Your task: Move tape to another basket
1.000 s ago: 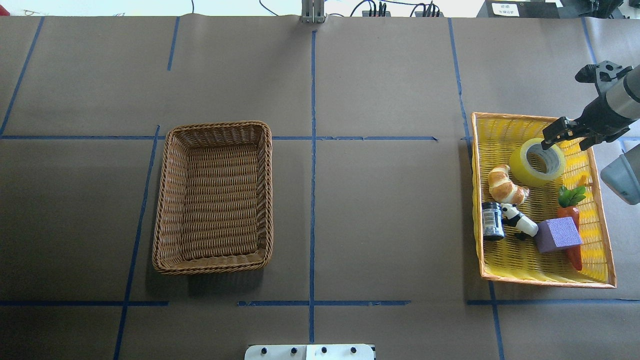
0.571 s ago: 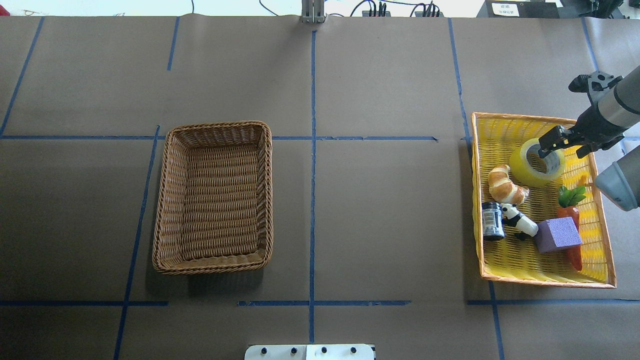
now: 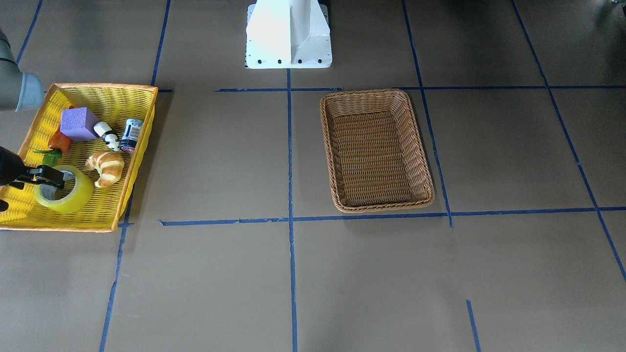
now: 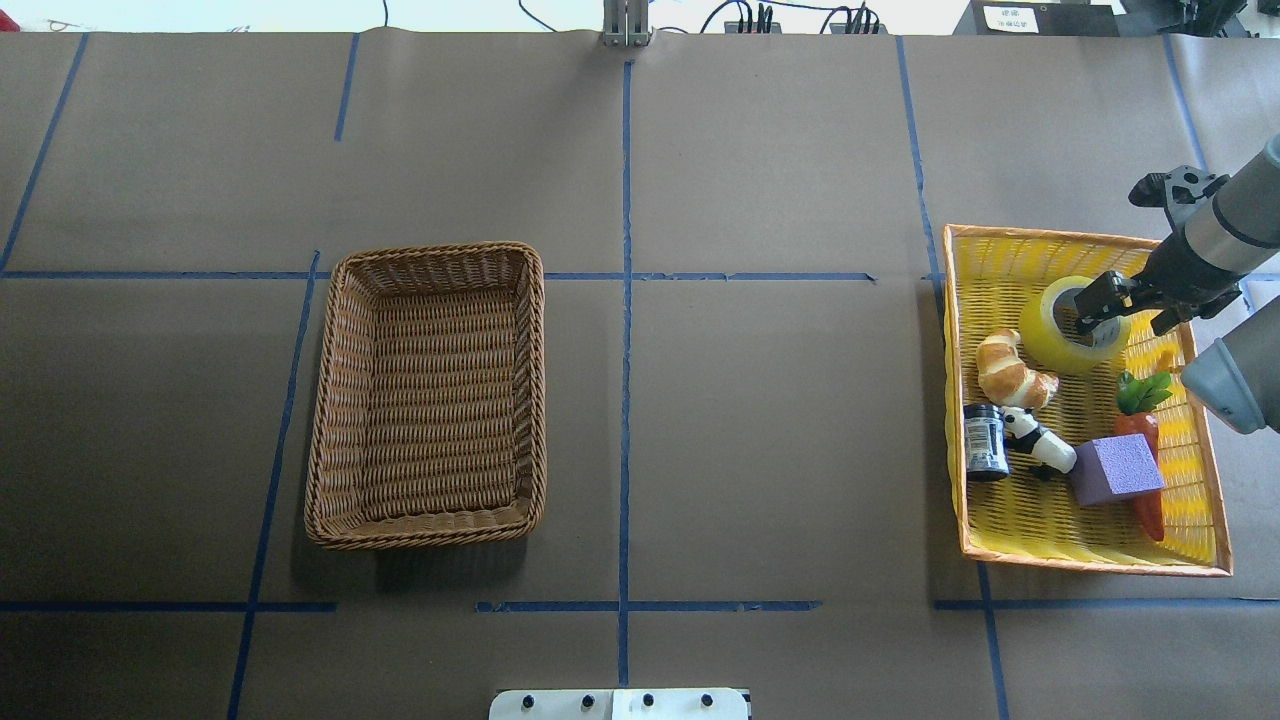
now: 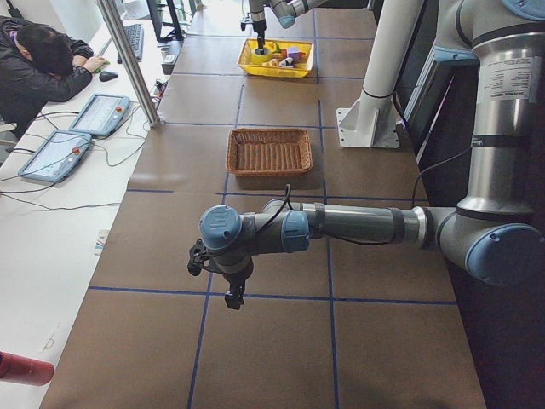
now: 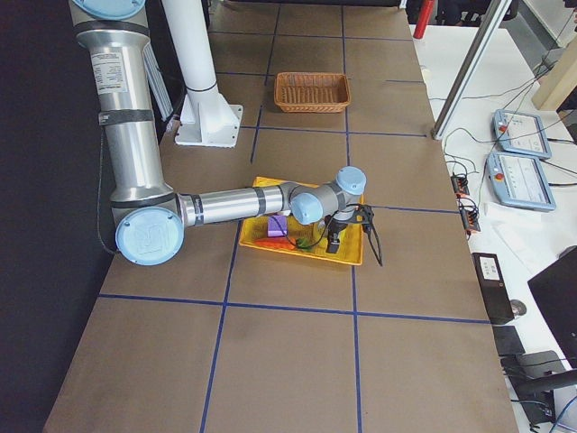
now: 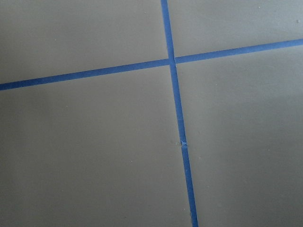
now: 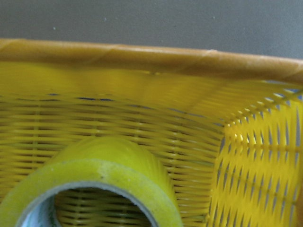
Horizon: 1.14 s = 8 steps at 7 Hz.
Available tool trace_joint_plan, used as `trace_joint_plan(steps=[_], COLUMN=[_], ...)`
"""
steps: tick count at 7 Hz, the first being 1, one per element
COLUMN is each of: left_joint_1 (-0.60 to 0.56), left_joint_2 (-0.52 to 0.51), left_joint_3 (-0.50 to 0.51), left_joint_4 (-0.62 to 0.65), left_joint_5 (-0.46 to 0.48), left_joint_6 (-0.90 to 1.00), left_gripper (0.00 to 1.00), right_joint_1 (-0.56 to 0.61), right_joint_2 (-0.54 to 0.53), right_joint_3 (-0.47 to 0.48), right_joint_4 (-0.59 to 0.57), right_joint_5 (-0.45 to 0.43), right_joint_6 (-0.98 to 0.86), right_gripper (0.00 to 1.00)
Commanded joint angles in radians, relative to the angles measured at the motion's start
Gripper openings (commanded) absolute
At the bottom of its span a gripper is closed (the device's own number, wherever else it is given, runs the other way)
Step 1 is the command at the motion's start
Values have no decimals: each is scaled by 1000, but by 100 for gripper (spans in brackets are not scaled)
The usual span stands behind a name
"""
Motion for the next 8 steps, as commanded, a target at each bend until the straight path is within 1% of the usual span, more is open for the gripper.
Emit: trace_joint_plan(steps=[1,2,4,5,6,7,8], left_joint_1=[-1,-1,-1,-1,-1,-1,-2], left_joint_2=[2,2,7,11,20,27,36], left_joint_3=[-1,0,-1,-21,-39,-55,-81], left_joint_4=[0,0,0,2,2,2,3], left_joint_5=[-1,-1,-1,-1,-1,0,1], left_joint_6=[1,-1,-1,-1,-1,-1,-1], left_gripper=[100,100,100,100,100,100,100], right_joint_1=[-7,-10,-10,-9,-7,28,68], right_joint_2=[4,6,6,6,6,6,-2], right_joint_3=[-6,-9,-4,2,14,32,99], right_joint_4=[-2,0,2,2,2,0,-14], right_joint_5=[1,-3,-4,-22,-27,-30,-24], right_joint_6=[0,-1,-1,-1,-1,-1,-1], right_gripper=[79,59,15,0,0,0,0])
